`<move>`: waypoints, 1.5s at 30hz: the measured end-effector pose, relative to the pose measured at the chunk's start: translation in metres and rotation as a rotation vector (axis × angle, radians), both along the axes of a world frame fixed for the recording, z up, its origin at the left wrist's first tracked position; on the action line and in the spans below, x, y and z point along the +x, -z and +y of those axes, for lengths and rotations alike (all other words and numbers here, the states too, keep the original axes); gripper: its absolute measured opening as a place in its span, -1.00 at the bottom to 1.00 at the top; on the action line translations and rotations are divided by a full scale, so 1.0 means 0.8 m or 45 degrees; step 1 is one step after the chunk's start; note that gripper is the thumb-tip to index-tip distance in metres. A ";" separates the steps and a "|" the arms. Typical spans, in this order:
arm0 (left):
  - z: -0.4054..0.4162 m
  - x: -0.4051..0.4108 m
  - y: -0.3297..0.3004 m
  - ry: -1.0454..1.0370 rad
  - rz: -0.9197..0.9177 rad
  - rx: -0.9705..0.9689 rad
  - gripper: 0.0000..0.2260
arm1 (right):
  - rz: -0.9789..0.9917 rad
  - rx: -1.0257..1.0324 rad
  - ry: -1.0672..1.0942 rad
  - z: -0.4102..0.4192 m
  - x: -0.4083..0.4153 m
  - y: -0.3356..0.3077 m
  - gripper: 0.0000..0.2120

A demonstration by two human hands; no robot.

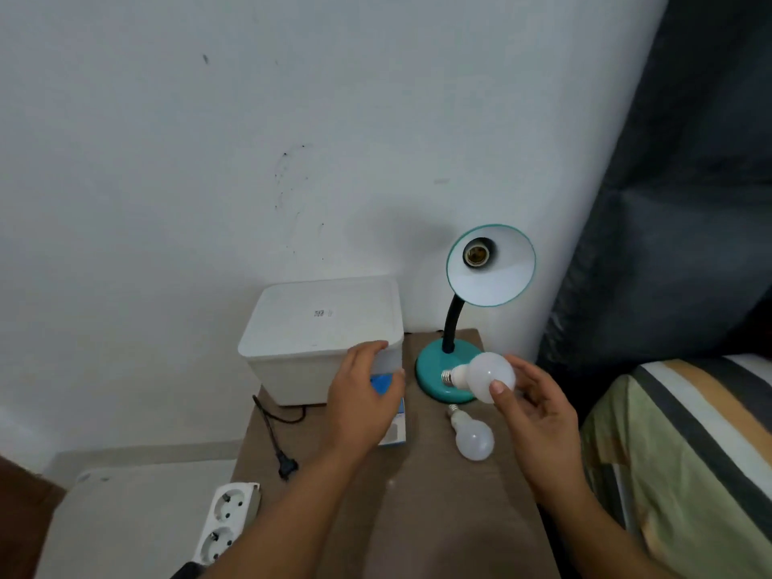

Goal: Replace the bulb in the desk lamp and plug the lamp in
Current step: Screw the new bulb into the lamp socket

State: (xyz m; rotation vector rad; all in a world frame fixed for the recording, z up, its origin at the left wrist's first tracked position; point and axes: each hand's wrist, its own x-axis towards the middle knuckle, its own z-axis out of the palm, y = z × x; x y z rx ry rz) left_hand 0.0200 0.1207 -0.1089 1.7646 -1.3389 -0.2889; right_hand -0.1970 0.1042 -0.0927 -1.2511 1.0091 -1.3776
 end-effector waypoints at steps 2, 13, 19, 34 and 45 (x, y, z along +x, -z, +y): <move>-0.012 -0.008 -0.015 0.003 0.012 -0.027 -0.56 | -0.028 -0.045 0.032 -0.007 -0.007 -0.010 -0.65; -0.069 -0.043 -0.073 0.209 -0.203 -0.131 -0.36 | -0.153 -0.260 0.101 -0.055 -0.020 -0.051 -0.59; -0.120 -0.047 -0.108 0.449 -0.294 -0.080 0.02 | 0.179 -0.440 0.115 -0.090 -0.018 -0.059 -0.55; -0.166 -0.027 -0.103 0.633 -0.341 -0.128 -0.05 | 0.773 -0.677 0.216 -0.152 -0.001 -0.056 -0.55; -0.169 -0.026 -0.095 0.650 -0.268 -0.156 -0.05 | 0.816 -0.742 0.175 -0.164 0.004 -0.052 -0.54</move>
